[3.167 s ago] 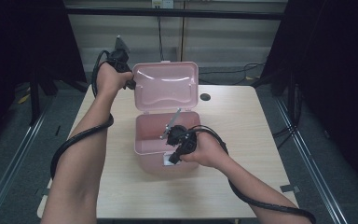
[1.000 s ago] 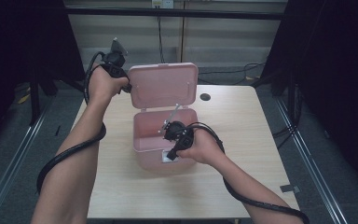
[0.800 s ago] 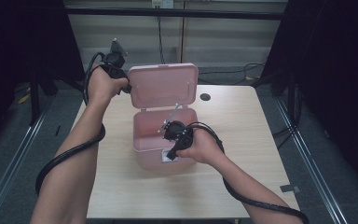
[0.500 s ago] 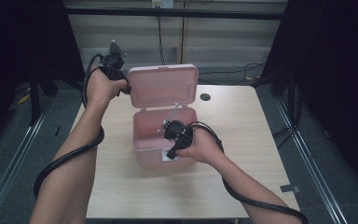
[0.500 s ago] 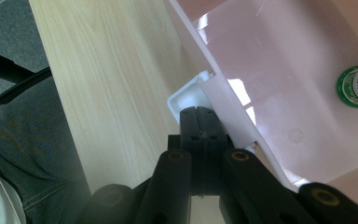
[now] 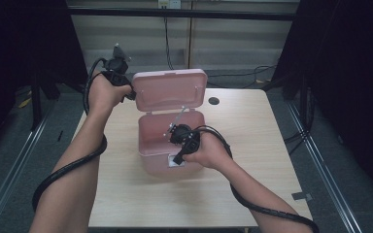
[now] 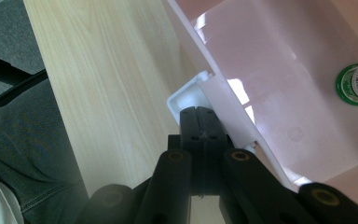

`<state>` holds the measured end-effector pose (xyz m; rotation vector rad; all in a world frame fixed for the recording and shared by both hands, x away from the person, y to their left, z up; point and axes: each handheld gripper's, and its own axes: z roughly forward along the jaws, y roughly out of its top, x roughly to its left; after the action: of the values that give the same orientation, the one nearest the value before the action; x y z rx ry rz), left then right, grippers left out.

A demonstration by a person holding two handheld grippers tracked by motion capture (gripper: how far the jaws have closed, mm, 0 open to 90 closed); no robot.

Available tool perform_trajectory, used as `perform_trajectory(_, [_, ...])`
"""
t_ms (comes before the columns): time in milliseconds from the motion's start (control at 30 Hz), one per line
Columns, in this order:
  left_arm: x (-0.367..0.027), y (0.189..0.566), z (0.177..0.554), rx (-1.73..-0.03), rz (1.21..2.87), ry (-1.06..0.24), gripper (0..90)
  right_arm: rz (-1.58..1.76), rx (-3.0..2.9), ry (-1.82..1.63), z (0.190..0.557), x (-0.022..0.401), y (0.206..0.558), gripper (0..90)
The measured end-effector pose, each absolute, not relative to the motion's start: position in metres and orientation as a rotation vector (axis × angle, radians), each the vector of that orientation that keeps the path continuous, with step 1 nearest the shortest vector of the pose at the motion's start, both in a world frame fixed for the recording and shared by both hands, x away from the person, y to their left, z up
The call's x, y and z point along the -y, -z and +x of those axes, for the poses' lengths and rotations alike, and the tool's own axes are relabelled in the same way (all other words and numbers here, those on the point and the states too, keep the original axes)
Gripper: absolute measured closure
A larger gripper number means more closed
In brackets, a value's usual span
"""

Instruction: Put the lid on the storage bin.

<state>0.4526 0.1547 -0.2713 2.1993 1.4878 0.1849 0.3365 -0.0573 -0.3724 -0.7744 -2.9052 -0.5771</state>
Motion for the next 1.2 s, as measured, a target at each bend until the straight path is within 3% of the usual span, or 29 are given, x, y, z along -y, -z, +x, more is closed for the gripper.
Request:
perform_trajectory(67, [-0.157,0.273,0.452,-1.476,2.172,-0.123,90.0,-0.776,2.907,0.591,0.336,0.057,0.373,90.0])
perform_trajectory(433, [-0.157,0.277,0.452,-1.462,2.194,-0.185,88.0,-0.773,2.902,0.61,0.337,0.057,0.374,90.0])
perform_trajectory(500, [-0.161,0.281,0.454,-1.466,2.193,-0.197,81.2,-0.777,2.899,0.603,0.338,0.057,0.373,90.0])
perform_trajectory(600, [-0.162,0.283,0.456,-1.434,2.156,-0.216,64.0,-0.776,2.898,0.603,0.338,0.057,0.373,90.0])
perform_trajectory(667, [-0.161,0.284,0.461,-1.4,2.15,-0.292,53.1,-0.77,2.902,0.605,0.338,0.057,0.374,90.0])
perform_trajectory(833, [-0.158,0.287,0.477,-1.392,2.132,-0.323,57.2,-0.771,2.894,0.598,0.339,0.057,0.373,90.0])
perform_trajectory(867, [-0.156,0.285,0.478,-1.389,2.124,-0.304,61.3,-0.771,2.891,0.6,0.34,0.057,0.373,90.0])
perform_trajectory(900, [-0.155,0.284,0.479,-1.388,2.127,-0.279,73.1,-0.767,2.891,0.602,0.34,0.057,0.373,90.0])
perform_trajectory(967, [-0.152,0.281,0.48,-1.402,2.151,-0.279,80.8,-0.761,2.89,0.603,0.34,0.058,0.373,90.0])
perform_trajectory(1200, [-0.149,0.278,0.478,-1.458,2.166,-0.252,82.7,-0.763,2.888,0.607,0.341,0.058,0.374,90.0])
